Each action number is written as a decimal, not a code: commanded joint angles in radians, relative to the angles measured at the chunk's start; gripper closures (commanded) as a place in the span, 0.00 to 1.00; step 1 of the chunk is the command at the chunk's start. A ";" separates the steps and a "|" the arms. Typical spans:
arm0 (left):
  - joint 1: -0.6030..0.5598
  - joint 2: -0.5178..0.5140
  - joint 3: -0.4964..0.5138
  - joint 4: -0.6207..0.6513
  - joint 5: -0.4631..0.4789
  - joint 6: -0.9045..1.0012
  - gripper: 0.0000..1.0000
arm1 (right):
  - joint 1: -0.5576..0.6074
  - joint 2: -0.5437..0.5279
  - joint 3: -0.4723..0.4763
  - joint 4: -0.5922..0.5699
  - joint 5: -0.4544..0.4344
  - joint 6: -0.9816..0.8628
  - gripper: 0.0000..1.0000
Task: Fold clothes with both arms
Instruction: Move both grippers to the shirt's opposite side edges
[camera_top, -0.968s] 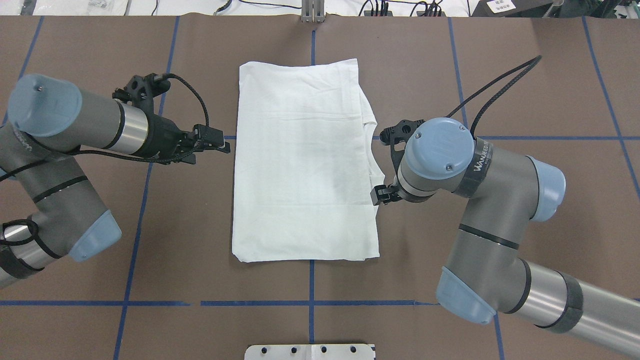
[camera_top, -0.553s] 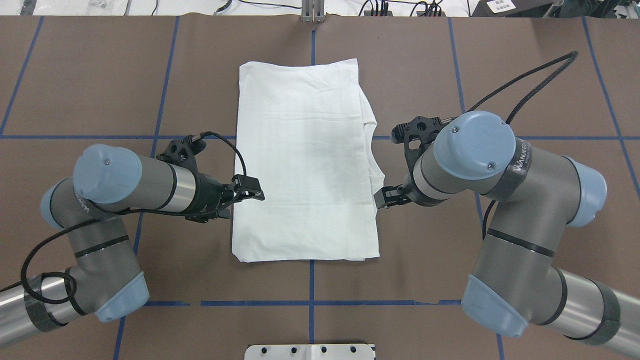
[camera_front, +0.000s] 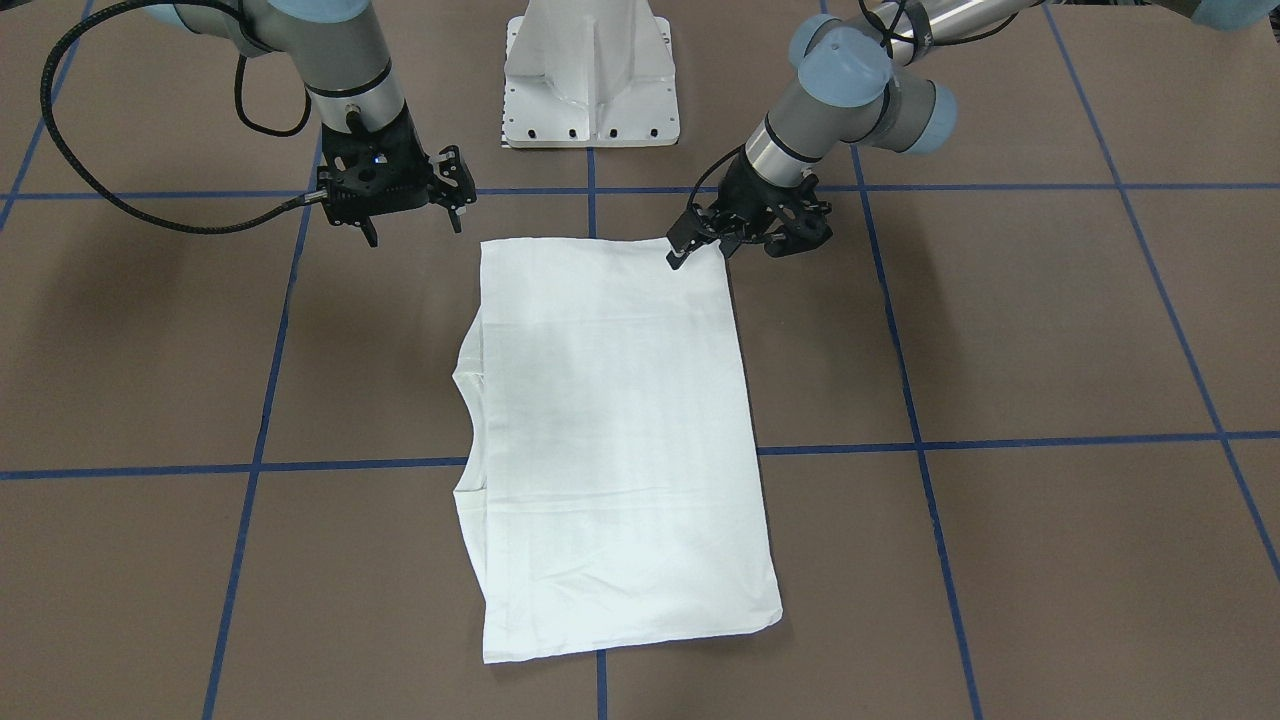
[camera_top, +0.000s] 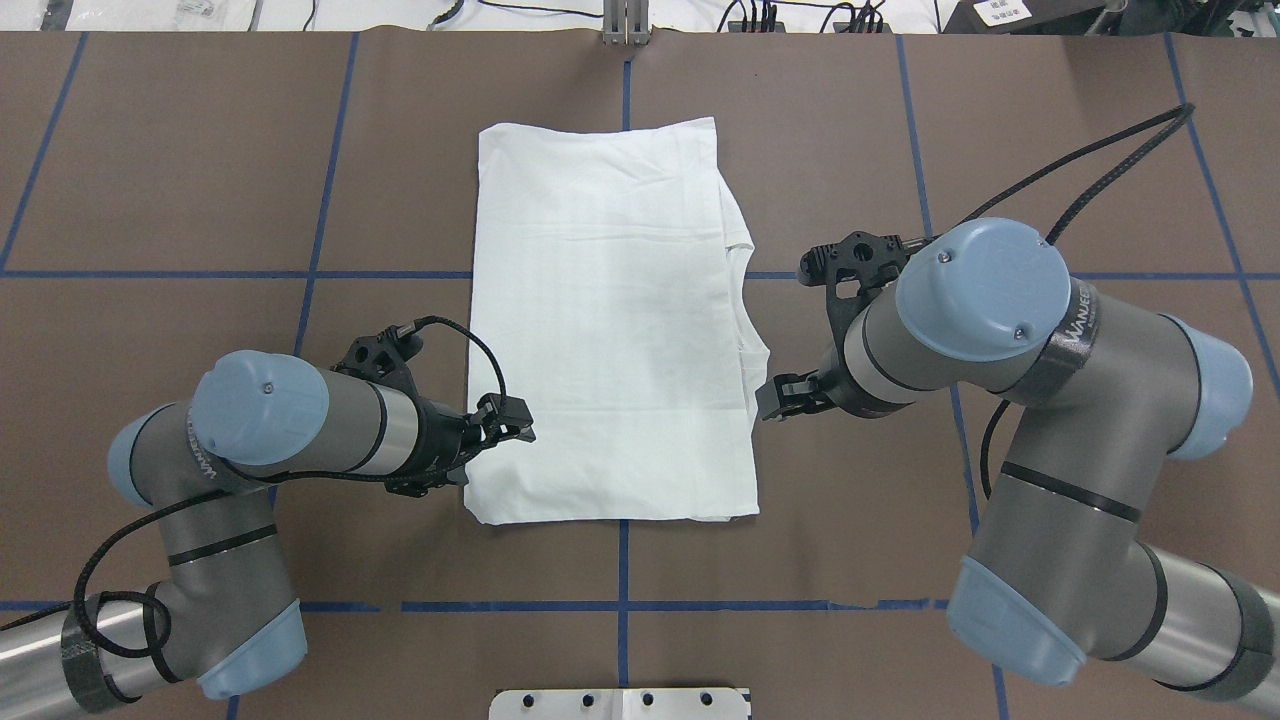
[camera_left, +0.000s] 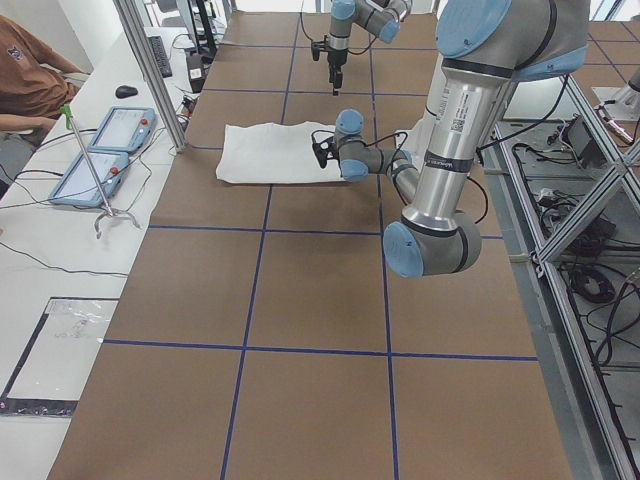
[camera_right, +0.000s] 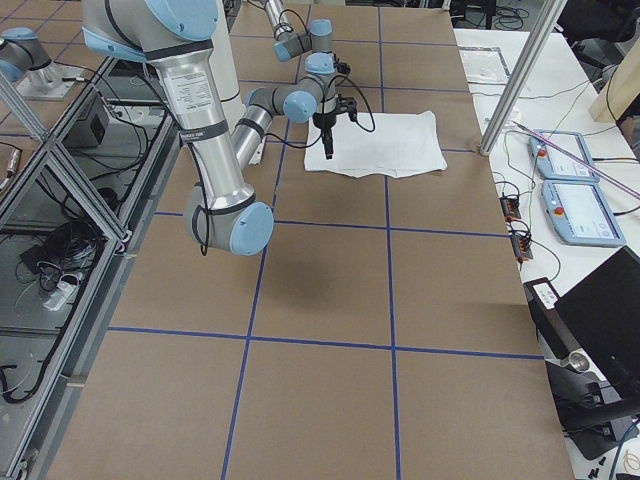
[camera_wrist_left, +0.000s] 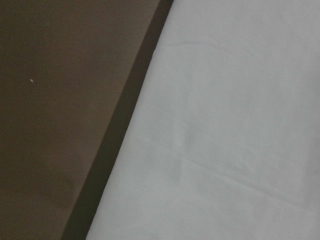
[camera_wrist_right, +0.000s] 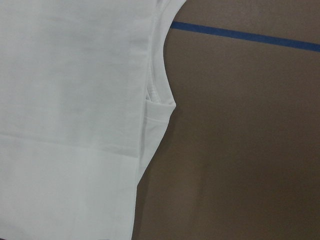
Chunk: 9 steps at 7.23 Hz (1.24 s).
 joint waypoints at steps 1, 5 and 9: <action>0.028 0.002 0.002 0.006 0.017 -0.005 0.00 | 0.001 -0.002 0.001 0.000 0.000 0.008 0.00; 0.028 0.005 -0.007 0.043 0.019 -0.003 0.00 | 0.008 -0.002 -0.002 0.000 0.000 0.009 0.00; 0.030 0.019 -0.007 0.049 0.019 -0.003 0.01 | 0.013 0.001 -0.004 0.000 -0.003 0.009 0.00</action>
